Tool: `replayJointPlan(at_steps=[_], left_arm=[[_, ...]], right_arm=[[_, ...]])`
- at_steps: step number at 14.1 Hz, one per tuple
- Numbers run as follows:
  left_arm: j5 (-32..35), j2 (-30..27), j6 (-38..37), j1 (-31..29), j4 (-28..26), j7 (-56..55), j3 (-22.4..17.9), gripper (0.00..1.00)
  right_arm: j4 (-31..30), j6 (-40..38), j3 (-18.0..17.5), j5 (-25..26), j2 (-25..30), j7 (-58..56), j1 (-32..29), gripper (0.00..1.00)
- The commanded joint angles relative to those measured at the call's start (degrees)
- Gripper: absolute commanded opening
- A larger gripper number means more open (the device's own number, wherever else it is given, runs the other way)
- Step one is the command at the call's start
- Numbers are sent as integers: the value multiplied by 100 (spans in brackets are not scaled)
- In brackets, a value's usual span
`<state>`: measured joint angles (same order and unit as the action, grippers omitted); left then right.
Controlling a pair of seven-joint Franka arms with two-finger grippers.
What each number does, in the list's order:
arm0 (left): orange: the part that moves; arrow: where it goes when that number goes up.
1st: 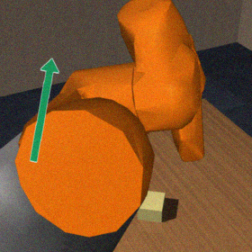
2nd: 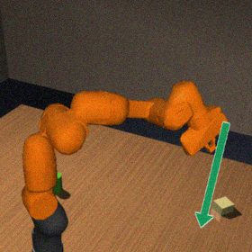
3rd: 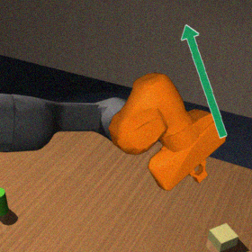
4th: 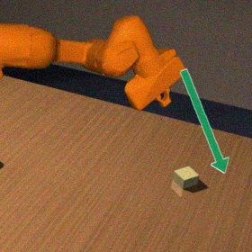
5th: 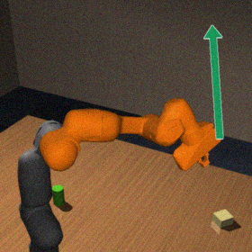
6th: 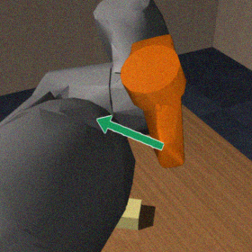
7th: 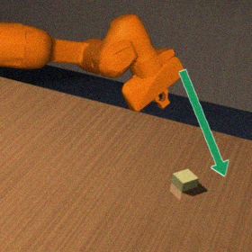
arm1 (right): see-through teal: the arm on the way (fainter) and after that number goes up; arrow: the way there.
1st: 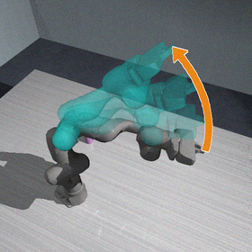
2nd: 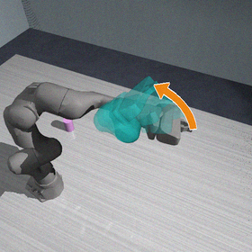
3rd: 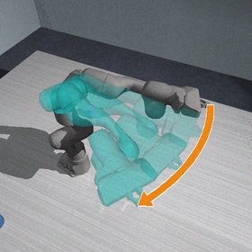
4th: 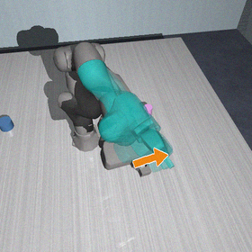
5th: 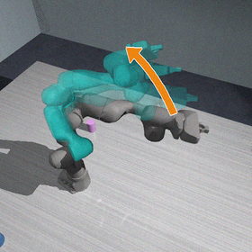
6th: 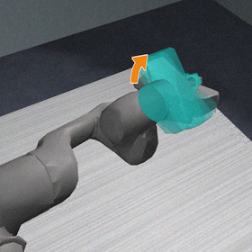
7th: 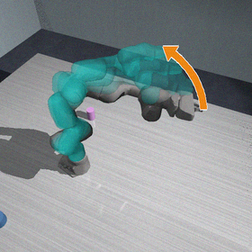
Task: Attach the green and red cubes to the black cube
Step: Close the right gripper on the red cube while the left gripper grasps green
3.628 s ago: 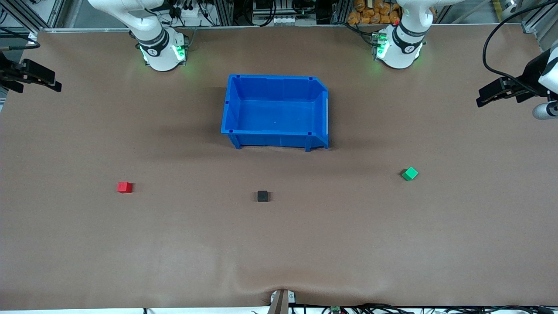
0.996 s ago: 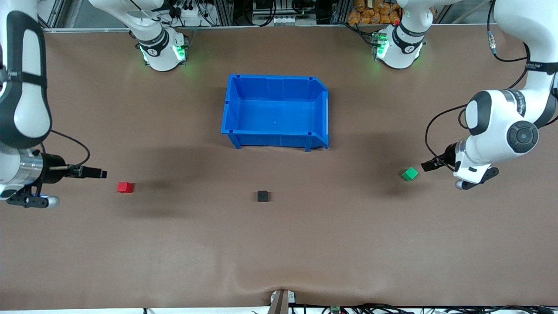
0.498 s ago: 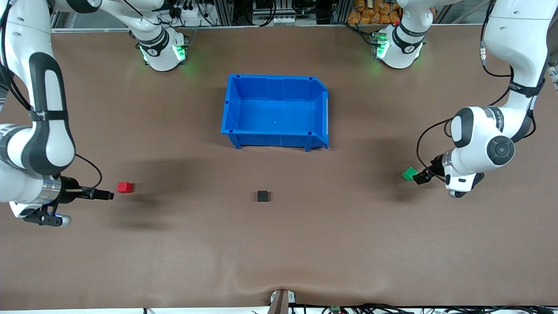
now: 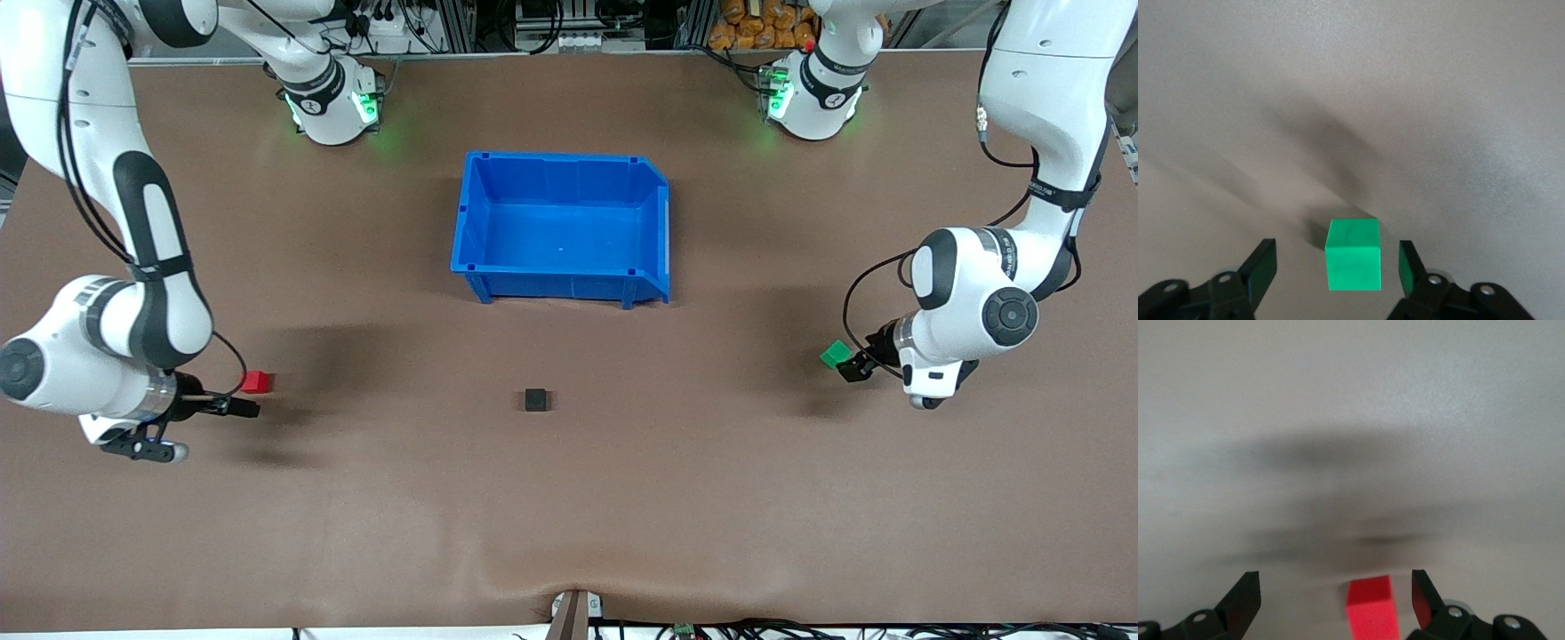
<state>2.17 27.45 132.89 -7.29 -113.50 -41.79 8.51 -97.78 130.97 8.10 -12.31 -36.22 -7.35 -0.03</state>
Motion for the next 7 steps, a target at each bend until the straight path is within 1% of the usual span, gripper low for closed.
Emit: replayJointPlan(at_steps=[1, 4, 7], left_arm=[[-50, 129, 53, 26, 109, -93, 2, 80], [-50, 182, 53, 26, 109, -101, 2, 75], [-59, 226, 53, 26, 118, -102, 10, 74]], right_arm=[[-961, 719, -19, 88, 370, -433, 29, 100], [-1006, 702, -10, 97, 212, -1381, 12, 100], [-1050, 658, -10, 106, 194, -1567, 21, 100]])
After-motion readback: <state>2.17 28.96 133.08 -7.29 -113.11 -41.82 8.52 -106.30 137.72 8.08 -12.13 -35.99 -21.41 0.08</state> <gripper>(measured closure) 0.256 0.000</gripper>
